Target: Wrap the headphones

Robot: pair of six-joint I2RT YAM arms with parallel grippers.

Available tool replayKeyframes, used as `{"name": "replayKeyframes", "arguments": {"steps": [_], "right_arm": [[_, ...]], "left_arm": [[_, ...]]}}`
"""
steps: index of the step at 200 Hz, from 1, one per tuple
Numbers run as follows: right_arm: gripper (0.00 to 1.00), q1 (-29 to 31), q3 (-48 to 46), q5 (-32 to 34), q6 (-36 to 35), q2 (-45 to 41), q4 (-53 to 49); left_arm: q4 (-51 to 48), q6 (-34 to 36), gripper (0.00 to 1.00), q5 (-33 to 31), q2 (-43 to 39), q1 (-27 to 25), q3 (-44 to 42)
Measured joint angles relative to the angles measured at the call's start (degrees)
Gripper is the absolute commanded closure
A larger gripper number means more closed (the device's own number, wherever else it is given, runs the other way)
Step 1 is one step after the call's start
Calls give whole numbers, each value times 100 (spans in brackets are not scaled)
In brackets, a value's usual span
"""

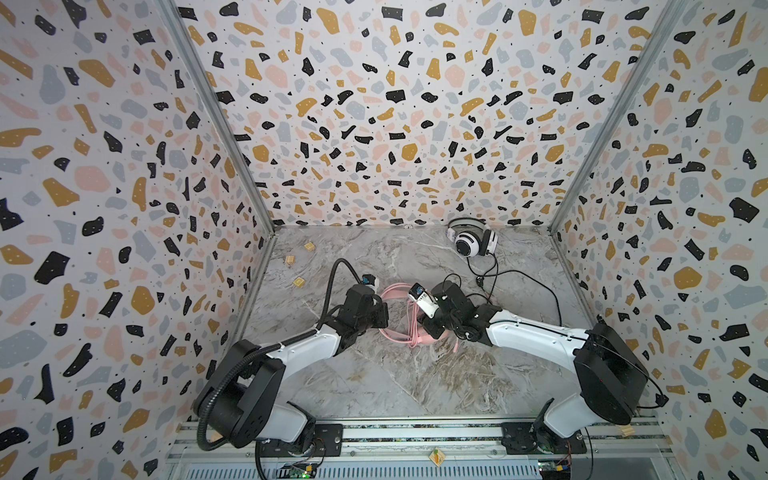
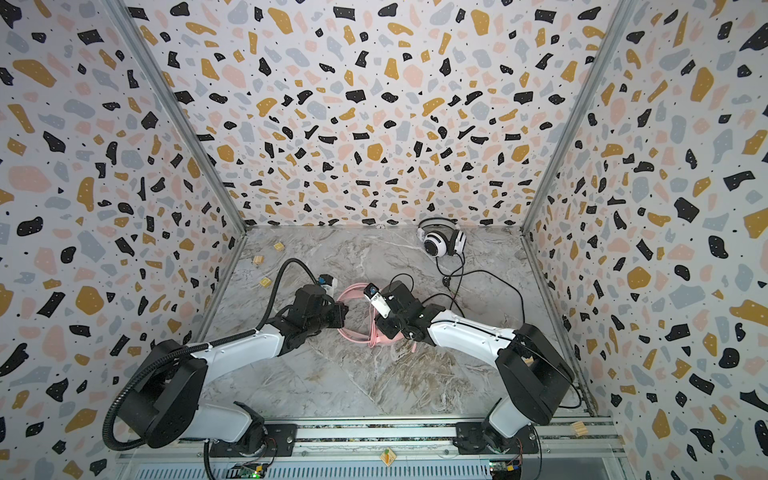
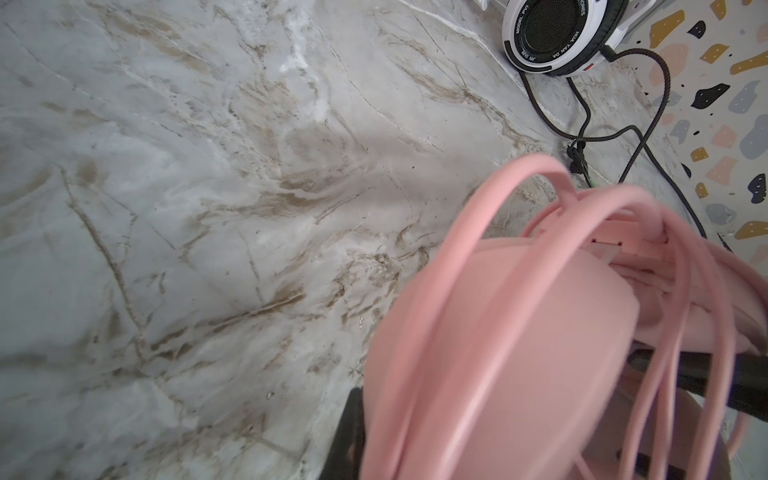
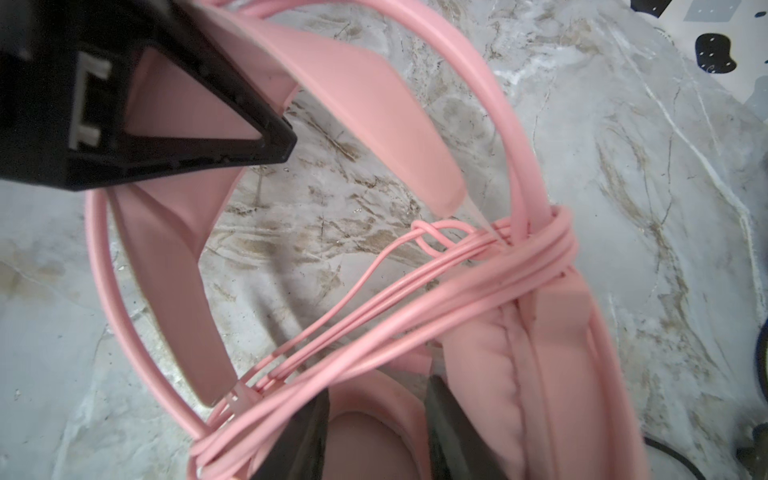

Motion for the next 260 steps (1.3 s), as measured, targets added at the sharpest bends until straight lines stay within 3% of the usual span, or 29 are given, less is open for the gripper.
{"name": "replayKeyframes", "arguments": {"steps": [57, 103, 166, 218, 229, 260], "right_arm": [[56, -4, -46, 188, 474, -876, -201], [55, -55, -680, 507, 1117, -1882, -184], [54, -426, -1213, 527, 1663, -2426, -188], [54, -1005, -1617, 404, 2000, -2780, -146], [54, -1150, -1744, 367, 2050, -2848, -144], [54, -1547, -1917, 208, 2155, -3014, -144]], "left_arm": [[-173, -33, 100, -109, 382, 28, 212], [-162, -251, 100, -173, 949, 197, 483], [293, -778, 100, -330, 1659, 984, 833], [332, -852, 88, -466, 2415, 1478, 1788], [332, -857, 81, -459, 2476, 1497, 1864], [337, -876, 77, -385, 2457, 1506, 1875]]}}
